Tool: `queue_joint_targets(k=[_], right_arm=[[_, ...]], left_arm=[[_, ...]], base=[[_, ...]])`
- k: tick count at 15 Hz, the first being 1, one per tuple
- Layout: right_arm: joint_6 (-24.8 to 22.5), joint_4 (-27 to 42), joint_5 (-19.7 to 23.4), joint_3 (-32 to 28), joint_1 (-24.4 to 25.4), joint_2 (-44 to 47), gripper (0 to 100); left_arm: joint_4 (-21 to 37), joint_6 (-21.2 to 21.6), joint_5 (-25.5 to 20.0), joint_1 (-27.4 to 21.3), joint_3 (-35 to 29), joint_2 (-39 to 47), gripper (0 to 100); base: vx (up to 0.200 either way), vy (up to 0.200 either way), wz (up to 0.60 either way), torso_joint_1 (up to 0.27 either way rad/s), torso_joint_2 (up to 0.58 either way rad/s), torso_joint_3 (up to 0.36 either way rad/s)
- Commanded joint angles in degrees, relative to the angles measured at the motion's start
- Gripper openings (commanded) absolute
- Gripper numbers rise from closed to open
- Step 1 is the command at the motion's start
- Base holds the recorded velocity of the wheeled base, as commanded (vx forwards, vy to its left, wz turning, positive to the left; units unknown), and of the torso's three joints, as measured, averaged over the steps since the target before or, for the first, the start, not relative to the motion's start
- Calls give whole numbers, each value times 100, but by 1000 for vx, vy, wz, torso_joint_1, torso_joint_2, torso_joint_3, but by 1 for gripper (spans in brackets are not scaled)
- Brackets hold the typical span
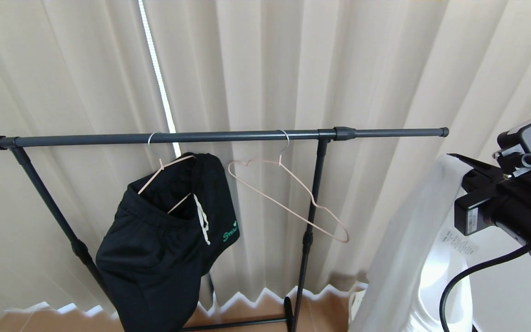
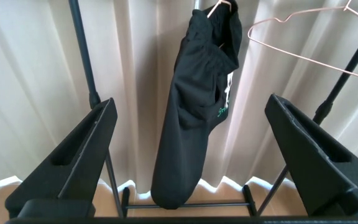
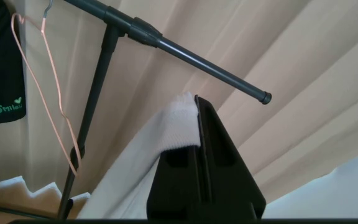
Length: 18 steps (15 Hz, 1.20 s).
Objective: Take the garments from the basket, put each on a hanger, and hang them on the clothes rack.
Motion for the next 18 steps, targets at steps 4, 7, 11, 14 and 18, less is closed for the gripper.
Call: queue_joint_targets(k=[4,7,11,14,18], right_arm=[[-10,15,-1,13,10,-120,0],[-10,15,-1,57,10,-111,0],[-125,15,8,110,10,-85,0],[-221,-3,8,162,10,-137,0],[-494,24,-45,382,203,-234,0]], left_arm=[[-3,-19,-7,1,0,5,100],[-12,-28,1,1,0,5,100],[-12,-28,1,1,0,5,100],[-12,-28,19,1,0,5,100],[14,429,10,1,0,14,100]], base=[[-150,0,0,2,2,1],[0,0,0,0,0,0],[-50,0,0,3,1,1],[-67,0,0,2,-1,2],[0,0,0,0,0,0]])
